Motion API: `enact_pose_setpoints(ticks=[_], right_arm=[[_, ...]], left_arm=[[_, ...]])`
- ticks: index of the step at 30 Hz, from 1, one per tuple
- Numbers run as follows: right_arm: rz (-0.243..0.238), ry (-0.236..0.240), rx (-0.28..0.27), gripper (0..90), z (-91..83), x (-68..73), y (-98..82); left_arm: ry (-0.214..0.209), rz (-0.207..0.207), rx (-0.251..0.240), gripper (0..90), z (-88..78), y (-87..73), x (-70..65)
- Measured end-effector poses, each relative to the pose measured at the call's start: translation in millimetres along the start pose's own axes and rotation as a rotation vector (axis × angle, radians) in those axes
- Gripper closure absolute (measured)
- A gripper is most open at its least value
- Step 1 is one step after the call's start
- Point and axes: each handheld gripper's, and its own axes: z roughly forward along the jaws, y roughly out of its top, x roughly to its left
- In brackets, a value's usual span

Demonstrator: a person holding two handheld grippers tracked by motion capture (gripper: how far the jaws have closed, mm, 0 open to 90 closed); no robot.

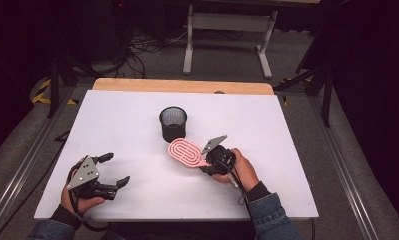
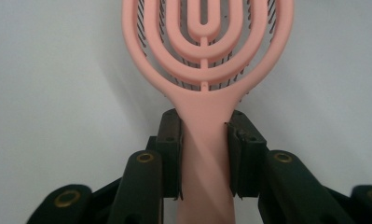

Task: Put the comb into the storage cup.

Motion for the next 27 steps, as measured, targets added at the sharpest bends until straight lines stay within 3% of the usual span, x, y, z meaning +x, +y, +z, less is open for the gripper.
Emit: enact_pose_setpoints(ticks=[17, 27], right_arm=[[-0.011, -0.062, -0.151, 69.8, -19.6, 8.8, -7.0], [-0.007, -0.099, -0.268, 69.8, -32.1, 10.7, -9.9]], left_arm=[[0.002, -0.008, 0.009, 7.2, 1.6, -0.3, 1.1], [0.03, -0.016, 0.016, 7.0, 3.1, -0.4, 1.0]])
